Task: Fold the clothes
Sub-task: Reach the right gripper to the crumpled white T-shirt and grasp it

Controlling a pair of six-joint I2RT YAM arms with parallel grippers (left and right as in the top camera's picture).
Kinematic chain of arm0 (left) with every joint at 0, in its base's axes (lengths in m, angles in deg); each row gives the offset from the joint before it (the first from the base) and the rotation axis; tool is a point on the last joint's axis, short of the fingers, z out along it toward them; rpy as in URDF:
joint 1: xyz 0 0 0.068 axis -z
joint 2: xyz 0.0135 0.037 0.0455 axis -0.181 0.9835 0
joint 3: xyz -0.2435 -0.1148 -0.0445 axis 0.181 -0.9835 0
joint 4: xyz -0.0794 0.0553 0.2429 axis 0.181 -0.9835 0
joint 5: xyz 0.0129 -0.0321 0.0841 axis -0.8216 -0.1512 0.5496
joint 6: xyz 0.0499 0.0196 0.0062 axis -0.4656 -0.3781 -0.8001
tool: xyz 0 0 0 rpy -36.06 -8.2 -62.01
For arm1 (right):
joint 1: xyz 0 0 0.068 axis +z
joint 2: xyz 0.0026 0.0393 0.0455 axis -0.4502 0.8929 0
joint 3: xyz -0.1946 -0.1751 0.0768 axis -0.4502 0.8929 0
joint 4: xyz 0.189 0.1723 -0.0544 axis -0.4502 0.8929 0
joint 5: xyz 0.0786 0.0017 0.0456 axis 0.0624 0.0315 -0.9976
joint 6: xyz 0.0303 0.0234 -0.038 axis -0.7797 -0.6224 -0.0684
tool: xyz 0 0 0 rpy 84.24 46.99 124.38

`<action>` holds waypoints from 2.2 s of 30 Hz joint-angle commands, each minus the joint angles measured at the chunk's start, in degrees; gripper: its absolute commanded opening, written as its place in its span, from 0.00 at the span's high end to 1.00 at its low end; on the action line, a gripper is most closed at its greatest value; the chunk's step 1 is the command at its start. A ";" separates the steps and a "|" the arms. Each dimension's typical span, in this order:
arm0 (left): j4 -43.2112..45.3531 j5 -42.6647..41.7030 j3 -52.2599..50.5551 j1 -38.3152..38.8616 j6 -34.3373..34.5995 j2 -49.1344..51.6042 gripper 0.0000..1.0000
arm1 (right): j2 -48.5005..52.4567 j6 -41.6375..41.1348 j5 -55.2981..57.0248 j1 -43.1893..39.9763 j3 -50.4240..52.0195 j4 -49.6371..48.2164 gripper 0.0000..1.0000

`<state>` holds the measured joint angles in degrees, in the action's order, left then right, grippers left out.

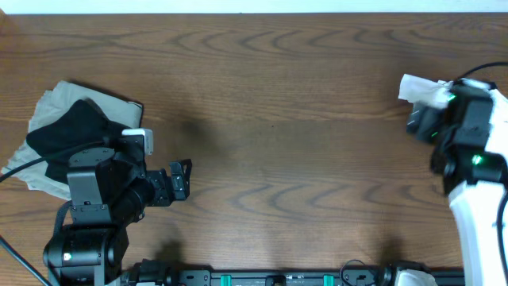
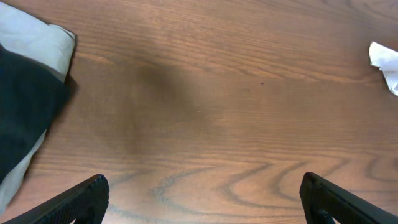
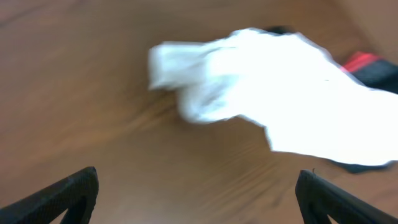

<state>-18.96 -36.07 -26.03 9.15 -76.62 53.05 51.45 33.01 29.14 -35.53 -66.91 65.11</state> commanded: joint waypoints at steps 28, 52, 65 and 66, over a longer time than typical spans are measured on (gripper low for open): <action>-1.29 -0.57 1.07 0.20 -0.94 0.07 0.02 | 34.14 -9.05 -11.52 -30.53 -0.74 -30.99 0.18; -1.27 -0.57 1.07 0.20 -0.94 0.07 0.02 | 37.97 -11.78 -10.25 -32.46 -0.76 -35.45 0.99; -1.29 -0.57 1.07 0.20 -0.94 0.07 0.02 | 25.92 -9.88 -8.61 -29.35 -0.76 -35.15 0.99; -1.29 -0.57 1.07 0.20 -0.94 0.07 0.02 | 25.77 -9.88 -8.04 -29.38 -0.76 -35.12 0.99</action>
<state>-20.25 -36.09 -26.01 9.15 -77.03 53.05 79.32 22.38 18.40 -65.96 -67.10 30.07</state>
